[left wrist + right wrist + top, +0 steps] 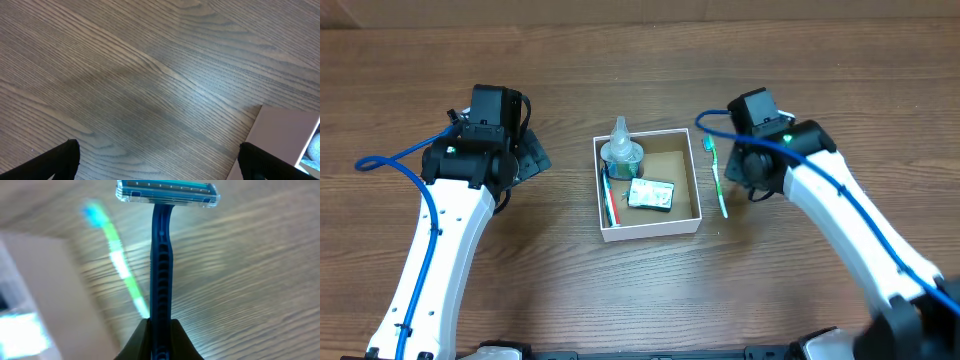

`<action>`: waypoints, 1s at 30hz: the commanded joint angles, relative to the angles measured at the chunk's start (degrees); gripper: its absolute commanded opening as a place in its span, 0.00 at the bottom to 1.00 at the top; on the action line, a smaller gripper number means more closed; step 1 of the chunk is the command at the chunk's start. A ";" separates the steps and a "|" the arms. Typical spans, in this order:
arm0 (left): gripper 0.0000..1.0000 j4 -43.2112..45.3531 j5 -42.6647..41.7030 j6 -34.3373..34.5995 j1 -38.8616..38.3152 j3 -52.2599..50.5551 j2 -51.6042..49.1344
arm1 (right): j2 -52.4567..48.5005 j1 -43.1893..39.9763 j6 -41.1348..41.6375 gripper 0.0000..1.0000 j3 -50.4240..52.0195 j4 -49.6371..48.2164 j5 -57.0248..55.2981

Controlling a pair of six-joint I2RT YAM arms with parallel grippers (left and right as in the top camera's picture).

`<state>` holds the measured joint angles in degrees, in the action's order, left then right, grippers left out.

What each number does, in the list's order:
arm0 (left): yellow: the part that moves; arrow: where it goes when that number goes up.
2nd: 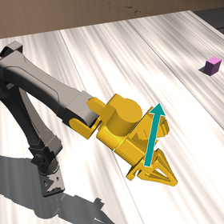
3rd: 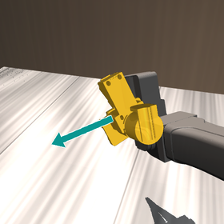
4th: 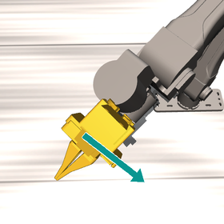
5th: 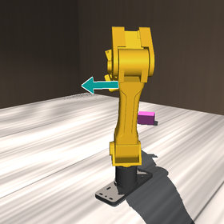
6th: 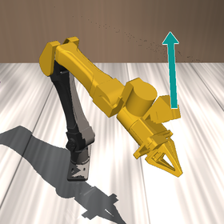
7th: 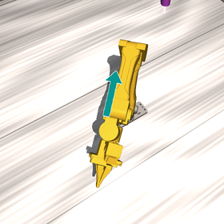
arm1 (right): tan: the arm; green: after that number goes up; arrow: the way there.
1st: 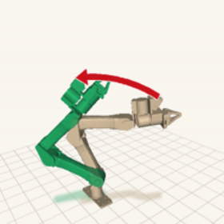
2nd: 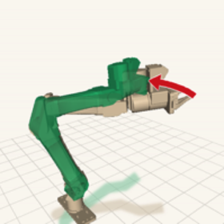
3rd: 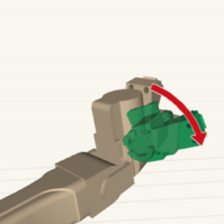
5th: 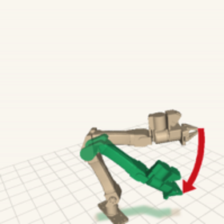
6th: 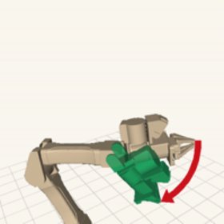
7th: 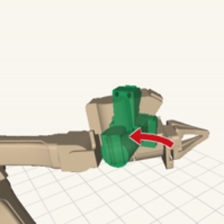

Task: Pack container
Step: 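Carry the razor with the right gripper over the box and release it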

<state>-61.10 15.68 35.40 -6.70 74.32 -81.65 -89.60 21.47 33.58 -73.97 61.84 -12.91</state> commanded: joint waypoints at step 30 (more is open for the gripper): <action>1.00 0.04 0.35 -1.14 -0.07 0.81 0.00 | -0.31 22.80 -2.80 0.75 -3.13 -4.37 0.04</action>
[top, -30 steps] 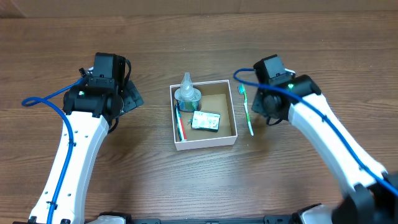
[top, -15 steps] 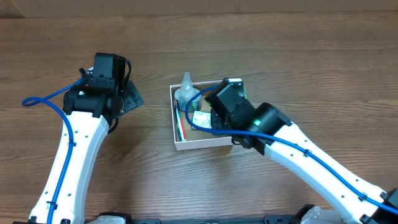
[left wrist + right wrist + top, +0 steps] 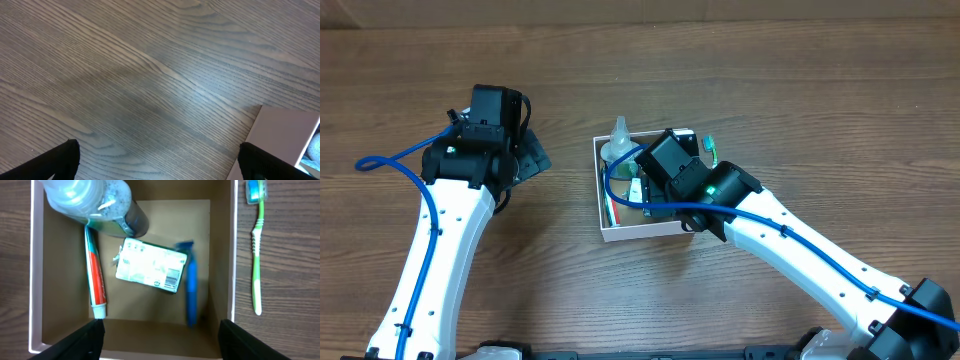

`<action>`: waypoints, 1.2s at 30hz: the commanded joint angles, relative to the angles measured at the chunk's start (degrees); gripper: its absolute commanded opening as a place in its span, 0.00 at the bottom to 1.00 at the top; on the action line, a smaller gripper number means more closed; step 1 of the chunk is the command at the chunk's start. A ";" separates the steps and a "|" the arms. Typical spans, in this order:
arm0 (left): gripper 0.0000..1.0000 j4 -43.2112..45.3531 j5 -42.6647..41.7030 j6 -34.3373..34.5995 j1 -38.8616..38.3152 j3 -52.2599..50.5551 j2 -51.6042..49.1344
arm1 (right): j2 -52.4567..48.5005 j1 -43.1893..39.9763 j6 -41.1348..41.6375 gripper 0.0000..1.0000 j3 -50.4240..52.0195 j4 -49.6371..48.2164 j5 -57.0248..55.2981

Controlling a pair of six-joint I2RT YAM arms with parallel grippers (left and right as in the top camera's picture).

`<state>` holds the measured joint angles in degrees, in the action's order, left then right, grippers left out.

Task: Pack container
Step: 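Carry the razor with the right gripper over the box and release it, then move the right gripper back over the green toothbrush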

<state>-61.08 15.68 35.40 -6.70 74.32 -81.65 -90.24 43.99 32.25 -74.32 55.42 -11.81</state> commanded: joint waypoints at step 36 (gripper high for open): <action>1.00 0.02 0.35 -1.14 -0.07 0.81 0.00 | 6.54 -24.68 -19.26 0.99 13.53 -7.50 6.67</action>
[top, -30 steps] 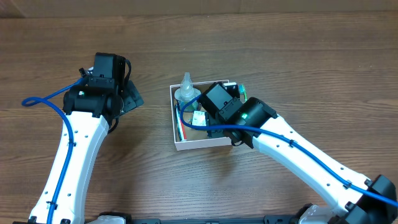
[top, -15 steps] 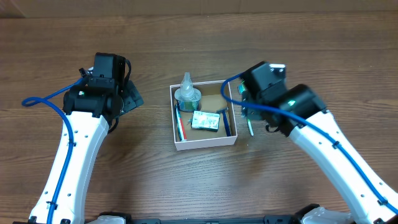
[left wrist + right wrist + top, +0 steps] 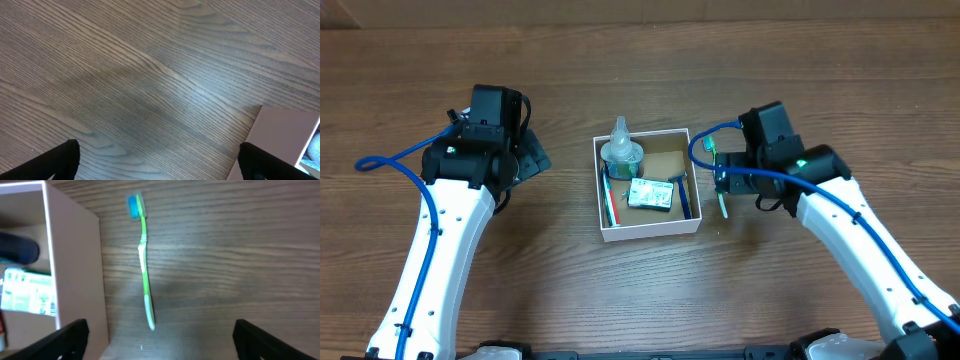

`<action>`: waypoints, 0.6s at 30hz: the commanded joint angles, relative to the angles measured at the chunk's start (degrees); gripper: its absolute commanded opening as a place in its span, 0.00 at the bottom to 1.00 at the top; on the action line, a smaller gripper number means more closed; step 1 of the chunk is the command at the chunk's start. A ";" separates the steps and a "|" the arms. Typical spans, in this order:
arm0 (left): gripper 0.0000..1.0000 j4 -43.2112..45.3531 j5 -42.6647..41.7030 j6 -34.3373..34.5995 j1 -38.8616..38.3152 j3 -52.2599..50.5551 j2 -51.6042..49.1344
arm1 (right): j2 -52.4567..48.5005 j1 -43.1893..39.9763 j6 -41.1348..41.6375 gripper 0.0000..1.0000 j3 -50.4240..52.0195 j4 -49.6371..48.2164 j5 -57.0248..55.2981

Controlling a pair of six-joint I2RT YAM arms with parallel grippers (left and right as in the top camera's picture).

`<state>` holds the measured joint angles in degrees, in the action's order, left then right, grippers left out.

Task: Pack container
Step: 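Move the right gripper back over the green toothbrush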

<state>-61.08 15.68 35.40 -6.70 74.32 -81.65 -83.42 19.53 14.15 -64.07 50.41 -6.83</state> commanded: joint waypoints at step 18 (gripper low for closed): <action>1.00 0.02 0.35 -1.14 -0.07 0.81 0.00 | -6.05 -0.22 -8.66 1.00 8.52 -9.90 14.34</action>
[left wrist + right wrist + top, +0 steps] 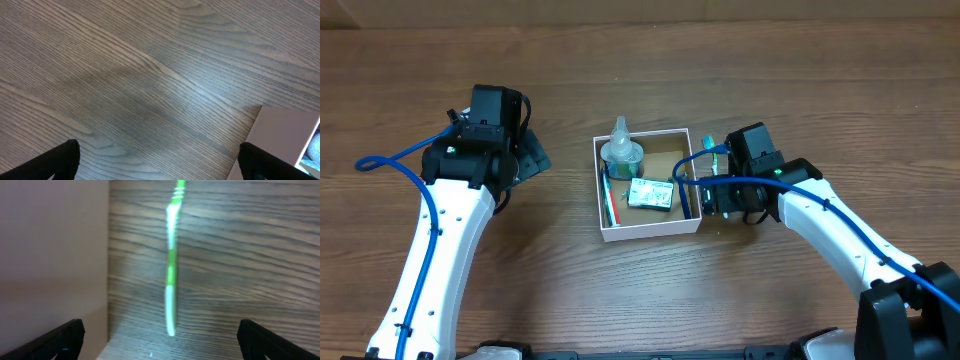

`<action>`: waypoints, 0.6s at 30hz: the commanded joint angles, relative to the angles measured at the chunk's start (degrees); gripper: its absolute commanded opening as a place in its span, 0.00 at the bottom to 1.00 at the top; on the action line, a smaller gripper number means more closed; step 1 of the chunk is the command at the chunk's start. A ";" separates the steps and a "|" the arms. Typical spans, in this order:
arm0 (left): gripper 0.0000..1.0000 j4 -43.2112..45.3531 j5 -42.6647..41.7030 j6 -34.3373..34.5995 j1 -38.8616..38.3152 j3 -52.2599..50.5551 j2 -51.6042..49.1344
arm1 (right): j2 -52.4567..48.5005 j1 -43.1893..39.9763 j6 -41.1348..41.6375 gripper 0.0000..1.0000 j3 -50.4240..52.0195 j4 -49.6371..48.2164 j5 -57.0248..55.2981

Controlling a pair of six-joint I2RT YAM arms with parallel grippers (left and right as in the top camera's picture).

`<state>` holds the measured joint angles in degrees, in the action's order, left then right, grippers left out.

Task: Pack container
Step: 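Move the right gripper back over the green toothbrush, then lower the right gripper and grasp the green toothbrush handle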

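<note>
The white box [648, 232] holds a clear bottle [620, 152], a red-and-white tube [609, 204], a green-and-white packet [651, 194] and a blue razor [685, 203]. A green toothbrush [171, 275] lies on the table just right of the box wall [55, 255]. Overhead only its blue head [713, 147] shows. My right gripper [160, 340] is open, low over the toothbrush handle, with one finger on each side. My left gripper [159, 160] is open over bare wood left of the box.
The wooden table [800, 80] stretches all round the box. The box's corner [282, 135] shows at the right edge of the left wrist view. My right arm's blue cable [692, 172] loops over the box's right side.
My right gripper has come lower and nearer the box, so the toothbrush handle now looms large and blurred between its open fingers. The left arm has not moved.
My right gripper first held the blue razor right of the box. Then it was open over the box, with the razor lying inside. After that it stood open above the toothbrush, and now it is close over the handle.
</note>
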<state>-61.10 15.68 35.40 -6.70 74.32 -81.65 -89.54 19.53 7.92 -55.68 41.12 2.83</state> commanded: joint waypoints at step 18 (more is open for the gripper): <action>1.00 0.04 0.37 -1.14 -0.07 0.81 0.00 | 0.04 -0.24 -1.70 1.00 0.13 -2.43 2.32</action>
<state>-61.10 15.68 35.40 -6.70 74.32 -81.65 -89.54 19.49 5.96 -55.68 39.24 8.01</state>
